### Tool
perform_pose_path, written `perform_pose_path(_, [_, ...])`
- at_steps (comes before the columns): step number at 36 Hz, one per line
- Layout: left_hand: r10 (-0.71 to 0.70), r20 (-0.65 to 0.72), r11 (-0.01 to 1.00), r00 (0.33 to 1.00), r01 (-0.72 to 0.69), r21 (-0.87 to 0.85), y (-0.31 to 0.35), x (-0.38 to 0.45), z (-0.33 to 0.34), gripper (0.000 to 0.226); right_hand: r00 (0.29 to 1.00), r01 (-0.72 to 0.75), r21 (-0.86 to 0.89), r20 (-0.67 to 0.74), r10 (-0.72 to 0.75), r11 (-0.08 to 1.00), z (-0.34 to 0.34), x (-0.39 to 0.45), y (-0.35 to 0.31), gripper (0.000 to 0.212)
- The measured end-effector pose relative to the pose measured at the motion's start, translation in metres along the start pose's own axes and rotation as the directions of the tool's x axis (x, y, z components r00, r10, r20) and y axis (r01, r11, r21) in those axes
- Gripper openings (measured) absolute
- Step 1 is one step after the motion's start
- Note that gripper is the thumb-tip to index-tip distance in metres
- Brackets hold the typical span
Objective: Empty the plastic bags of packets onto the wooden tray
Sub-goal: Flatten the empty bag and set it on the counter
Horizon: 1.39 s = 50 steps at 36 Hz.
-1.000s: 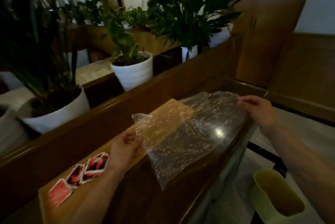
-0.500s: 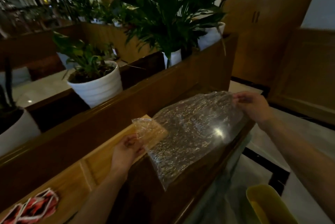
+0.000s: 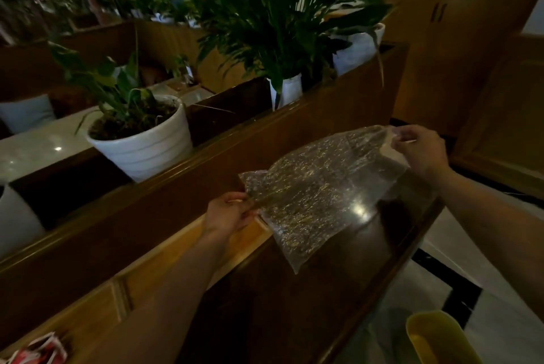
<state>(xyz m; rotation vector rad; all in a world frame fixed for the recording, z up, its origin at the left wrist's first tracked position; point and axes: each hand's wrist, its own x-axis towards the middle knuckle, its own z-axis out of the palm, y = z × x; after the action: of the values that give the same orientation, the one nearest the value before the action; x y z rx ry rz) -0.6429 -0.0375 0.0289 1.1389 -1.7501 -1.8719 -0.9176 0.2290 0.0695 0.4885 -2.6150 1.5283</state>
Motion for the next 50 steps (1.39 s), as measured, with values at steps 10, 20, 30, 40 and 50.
perform_pose_path(10, [-0.001,-0.085,0.987,0.996,0.015,0.161,-0.009,0.020,-0.003,0.012,0.988,-0.084,-0.056,0.125,0.091,0.995,0.025,0.009,0.012,0.024])
perform_pose_path(20, [0.083,-0.073,0.984,0.994,-0.070,0.165,-0.022,0.010,-0.002,0.007,0.981,0.046,-0.195,0.192,-0.008,0.980,0.018,-0.005,0.035,0.052])
perform_pose_path(30, [0.265,-0.085,0.908,0.961,-0.219,0.358,-0.029,-0.028,-0.011,0.007,0.944,0.323,-0.377,0.195,-0.267,0.868,0.020,-0.069,0.036,0.044])
perform_pose_path(40, [0.335,0.159,0.781,0.929,-0.368,0.504,-0.056,-0.111,-0.050,0.015,0.783,0.514,-0.143,0.481,-0.395,0.846,0.036,-0.172,0.003,0.033])
perform_pose_path(50, [0.381,0.232,0.677,0.895,-0.441,0.590,-0.088,-0.194,-0.123,0.028,0.537,0.626,-0.034,0.744,-0.399,0.779,0.074,-0.244,-0.026,0.028])
